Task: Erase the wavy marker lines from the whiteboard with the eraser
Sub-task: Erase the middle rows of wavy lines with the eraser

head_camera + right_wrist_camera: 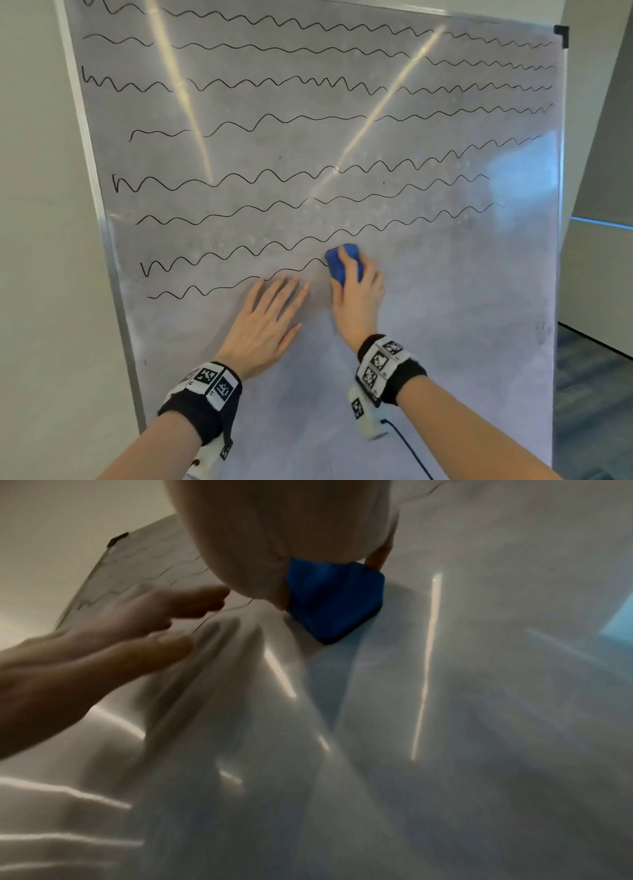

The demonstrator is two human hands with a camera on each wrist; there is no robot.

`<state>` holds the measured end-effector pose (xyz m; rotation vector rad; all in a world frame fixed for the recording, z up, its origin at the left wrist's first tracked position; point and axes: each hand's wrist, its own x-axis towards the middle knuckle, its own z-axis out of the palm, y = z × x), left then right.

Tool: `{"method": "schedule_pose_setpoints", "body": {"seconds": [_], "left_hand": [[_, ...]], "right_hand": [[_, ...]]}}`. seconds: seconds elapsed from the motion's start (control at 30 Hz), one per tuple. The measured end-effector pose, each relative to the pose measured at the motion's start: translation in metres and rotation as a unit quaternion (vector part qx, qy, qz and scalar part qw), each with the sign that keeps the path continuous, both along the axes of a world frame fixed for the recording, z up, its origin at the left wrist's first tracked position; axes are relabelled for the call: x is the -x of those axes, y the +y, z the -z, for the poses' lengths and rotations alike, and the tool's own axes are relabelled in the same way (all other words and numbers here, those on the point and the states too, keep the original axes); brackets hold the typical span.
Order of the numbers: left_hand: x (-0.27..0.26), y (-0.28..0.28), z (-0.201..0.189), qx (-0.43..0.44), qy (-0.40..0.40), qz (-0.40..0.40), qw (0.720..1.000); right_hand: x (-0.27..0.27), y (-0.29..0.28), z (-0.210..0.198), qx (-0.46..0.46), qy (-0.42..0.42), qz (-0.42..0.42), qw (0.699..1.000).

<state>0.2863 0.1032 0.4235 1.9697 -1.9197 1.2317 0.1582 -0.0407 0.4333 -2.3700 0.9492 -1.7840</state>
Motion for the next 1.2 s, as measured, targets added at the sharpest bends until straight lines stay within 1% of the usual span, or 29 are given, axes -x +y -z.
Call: {"method": "schedule_pose_setpoints", "body": {"seconds": [0.1, 0.13, 0.17, 0.2, 0.27, 0.3, 0.33, 0.4, 0.47, 0.53, 0.6, 0.63, 0.73, 0.77, 0.8, 0.87, 0.93, 1.0, 1.03, 1.07, 1.13, 1.17, 1.2], "left_hand": [[-0.004, 0.006, -0.002, 0.007, 0.002, 0.007, 1.000], [-0.006, 0.009, -0.003, 0.006, 0.001, 0.006, 1.000], [-0.008, 0.011, -0.004, 0.004, 0.001, 0.003, 1.000], [-0.010, 0.014, -0.004, 0.003, 0.001, -0.001, 1.000], [-0.012, 0.020, -0.003, 0.004, 0.006, -0.005, 1.000], [-0.012, 0.022, -0.003, 0.006, 0.008, -0.004, 1.000], [-0.013, 0.024, -0.002, 0.008, 0.010, -0.004, 1.000], [-0.013, 0.027, -0.002, 0.011, 0.013, -0.006, 1.000], [-0.014, 0.030, -0.002, 0.013, 0.015, -0.011, 1.000], [-0.015, 0.033, -0.003, 0.016, 0.016, -0.013, 1.000], [-0.017, 0.036, -0.005, 0.020, 0.014, -0.015, 1.000], [-0.019, 0.038, -0.006, 0.020, 0.014, -0.019, 1.000], [-0.021, 0.041, -0.006, 0.019, 0.014, -0.028, 0.999], [-0.021, 0.042, -0.006, 0.019, 0.014, -0.028, 0.999], [-0.021, 0.042, -0.005, 0.020, 0.015, -0.026, 0.999], [-0.021, 0.041, -0.005, 0.026, 0.016, -0.023, 0.999], [-0.022, 0.042, -0.006, 0.027, 0.016, -0.025, 0.999], [-0.025, 0.043, -0.006, 0.029, 0.018, -0.031, 0.999], [-0.027, 0.045, -0.006, 0.029, 0.019, -0.031, 0.999], [-0.028, 0.046, -0.006, 0.029, 0.020, -0.030, 0.999], [-0.030, 0.049, -0.005, 0.027, 0.018, -0.030, 0.999], [-0.031, 0.050, -0.004, 0.025, 0.018, -0.032, 0.999], [-0.031, 0.051, -0.003, 0.024, 0.020, -0.036, 0.999]], "right_hand": [[0.000, 0.012, 0.025, 0.082, 0.073, -0.034, 0.993], [0.008, 0.006, 0.029, 0.100, 0.094, -0.042, 0.990], [0.018, -0.003, 0.029, 0.094, 0.097, -0.042, 0.990], [0.025, -0.010, 0.027, 0.066, 0.077, -0.034, 0.994], [0.029, -0.021, 0.014, -0.006, 0.000, -0.002, 1.000], [0.025, -0.020, 0.006, -0.031, -0.023, 0.010, 0.999], [0.016, -0.014, 0.001, -0.036, -0.026, 0.018, 0.999], [-0.006, 0.007, -0.003, -0.001, 0.005, 0.018, 1.000], [-0.022, 0.028, 0.007, 0.057, 0.055, -0.007, 0.997], [-0.019, 0.034, 0.022, 0.111, 0.103, -0.042, 0.988], [-0.001, 0.021, 0.026, 0.132, 0.125, -0.059, 0.982], [0.009, 0.012, 0.025, 0.115, 0.113, -0.054, 0.985], [0.018, -0.005, 0.008, 0.013, 0.012, -0.014, 1.000], [0.013, -0.004, 0.002, -0.008, -0.004, -0.001, 1.000], [0.004, 0.001, -0.003, -0.010, 0.000, 0.008, 1.000], [-0.016, 0.019, -0.004, 0.034, 0.035, 0.013, 0.999], [-0.026, 0.035, 0.012, 0.095, 0.090, -0.018, 0.991], [-0.016, 0.035, 0.030, 0.141, 0.144, -0.060, 0.978], [-0.008, 0.029, 0.034, 0.156, 0.153, -0.067, 0.974], [-0.001, 0.022, 0.033, 0.151, 0.143, -0.063, 0.976], [0.006, 0.011, 0.022, 0.084, 0.077, -0.035, 0.993], [0.003, 0.009, 0.015, 0.048, 0.044, -0.019, 0.998], [-0.003, 0.012, 0.009, 0.029, 0.030, -0.004, 0.999]]}}
